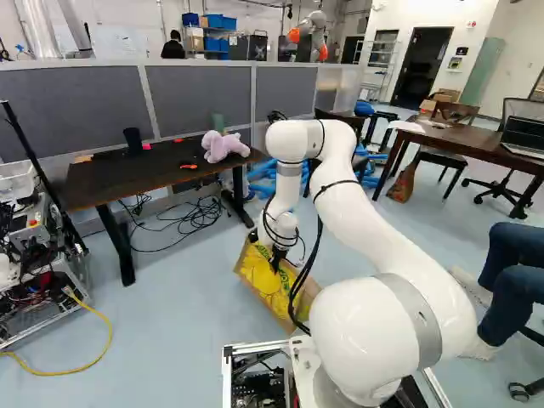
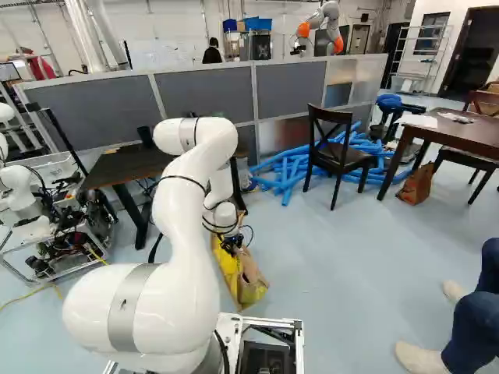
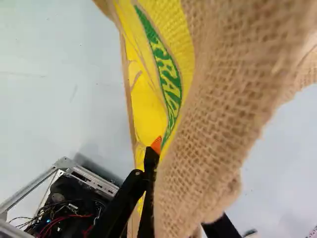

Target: Pick up the bag on the ground and place it on the table

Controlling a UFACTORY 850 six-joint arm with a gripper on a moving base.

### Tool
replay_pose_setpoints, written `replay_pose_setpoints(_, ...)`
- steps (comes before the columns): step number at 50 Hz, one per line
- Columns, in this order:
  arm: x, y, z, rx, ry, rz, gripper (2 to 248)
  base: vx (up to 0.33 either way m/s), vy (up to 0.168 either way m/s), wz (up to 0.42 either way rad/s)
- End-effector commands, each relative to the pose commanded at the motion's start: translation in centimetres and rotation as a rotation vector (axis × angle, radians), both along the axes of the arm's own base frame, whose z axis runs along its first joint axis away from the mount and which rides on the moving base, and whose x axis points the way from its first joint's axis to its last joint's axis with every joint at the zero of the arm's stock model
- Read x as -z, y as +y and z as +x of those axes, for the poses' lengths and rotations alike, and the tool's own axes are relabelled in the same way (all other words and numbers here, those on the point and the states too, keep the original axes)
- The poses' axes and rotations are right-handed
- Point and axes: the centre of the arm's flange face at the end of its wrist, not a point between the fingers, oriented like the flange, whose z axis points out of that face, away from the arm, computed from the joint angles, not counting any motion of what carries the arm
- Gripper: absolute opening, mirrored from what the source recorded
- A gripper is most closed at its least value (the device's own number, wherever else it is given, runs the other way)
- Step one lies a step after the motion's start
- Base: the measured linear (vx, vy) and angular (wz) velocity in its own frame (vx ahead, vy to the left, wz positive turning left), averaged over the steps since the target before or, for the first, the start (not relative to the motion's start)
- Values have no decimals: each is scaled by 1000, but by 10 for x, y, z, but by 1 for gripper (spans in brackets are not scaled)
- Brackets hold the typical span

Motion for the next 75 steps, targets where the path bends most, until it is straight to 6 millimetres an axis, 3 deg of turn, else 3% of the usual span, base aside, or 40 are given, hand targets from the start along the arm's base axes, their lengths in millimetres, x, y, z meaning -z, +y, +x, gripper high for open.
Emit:
replay_pose_setpoints(36, -55, 0, -41, 124, 20, -16, 22, 0, 0, 0)
replay_pose_setpoints(75, -113, -4, -61, 298, 45, -32, 22, 0, 0, 0)
